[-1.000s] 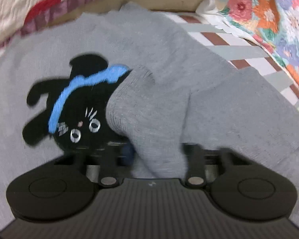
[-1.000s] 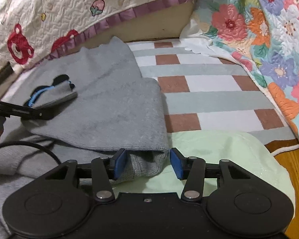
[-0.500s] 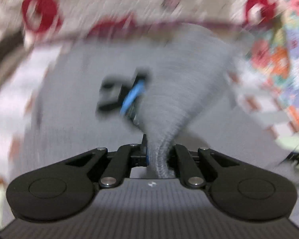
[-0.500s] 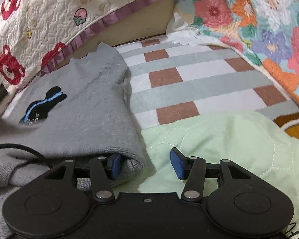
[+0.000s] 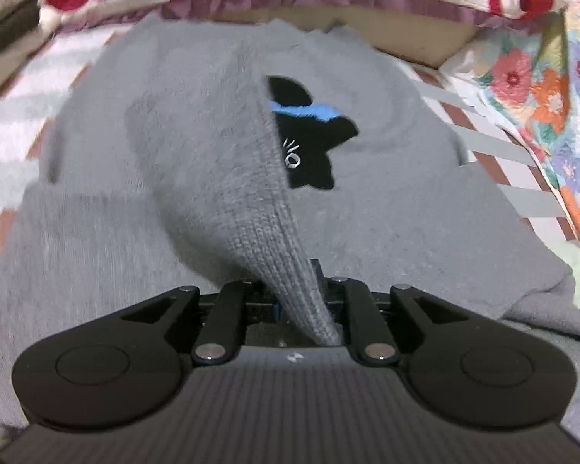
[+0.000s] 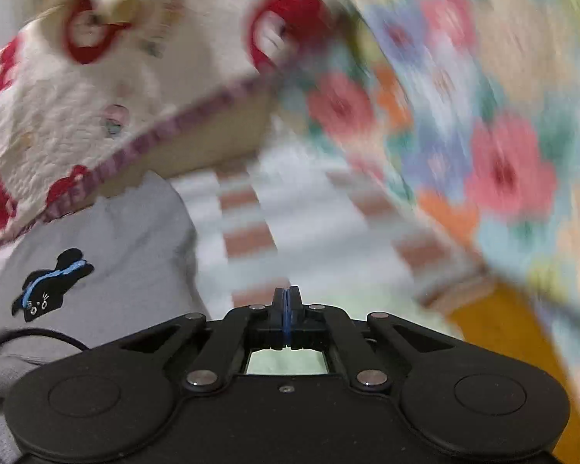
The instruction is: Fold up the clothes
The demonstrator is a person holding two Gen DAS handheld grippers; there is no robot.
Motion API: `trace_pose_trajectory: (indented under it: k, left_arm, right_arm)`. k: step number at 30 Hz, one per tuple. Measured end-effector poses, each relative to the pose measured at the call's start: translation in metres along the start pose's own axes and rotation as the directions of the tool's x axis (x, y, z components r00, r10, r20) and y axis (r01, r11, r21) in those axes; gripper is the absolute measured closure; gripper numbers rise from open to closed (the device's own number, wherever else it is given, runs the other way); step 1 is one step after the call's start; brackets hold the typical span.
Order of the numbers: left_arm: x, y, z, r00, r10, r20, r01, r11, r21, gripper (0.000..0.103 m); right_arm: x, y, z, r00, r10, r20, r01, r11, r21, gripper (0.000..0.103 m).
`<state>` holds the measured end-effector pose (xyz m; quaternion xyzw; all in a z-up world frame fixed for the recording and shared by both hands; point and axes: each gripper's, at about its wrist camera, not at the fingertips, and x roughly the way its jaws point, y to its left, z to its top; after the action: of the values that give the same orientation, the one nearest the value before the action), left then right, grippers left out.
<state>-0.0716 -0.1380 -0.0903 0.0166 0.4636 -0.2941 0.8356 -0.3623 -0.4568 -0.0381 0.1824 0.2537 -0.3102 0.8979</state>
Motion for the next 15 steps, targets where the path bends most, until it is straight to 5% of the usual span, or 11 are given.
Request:
trace_pose_trajectory:
  k: [4,7,12,15]
  left_arm:
    - [-0.008,0.006,0.005,1.000,0.012,0.021,-0.011,0.999,-0.034,0.085]
    - [-0.016,0.019,0.006,0.993,0.109,0.051,-0.104,0.991,-0.084,0.058]
    - [-0.037,0.051,0.006,0.952,0.290,0.093,-0.274,0.950,-0.153,0.058]
    - [-0.047,0.059,0.006,0.945,0.308,0.108,-0.287,0.942,-0.176,0.050]
  right_arm:
    - [0.015,-0.024,0.000,0.988,0.105,-0.114,-0.094,0.991,0.094,0.093]
    - [0.030,-0.022,0.008,0.970,0.183,-0.158,-0.168,0.980,0.102,0.085]
    - [0.066,-0.004,0.031,0.944,0.259,-0.204,-0.248,0.966,0.077,0.072]
    - [0.092,0.003,0.049,0.917,0.323,-0.235,-0.302,0.946,0.120,0.053]
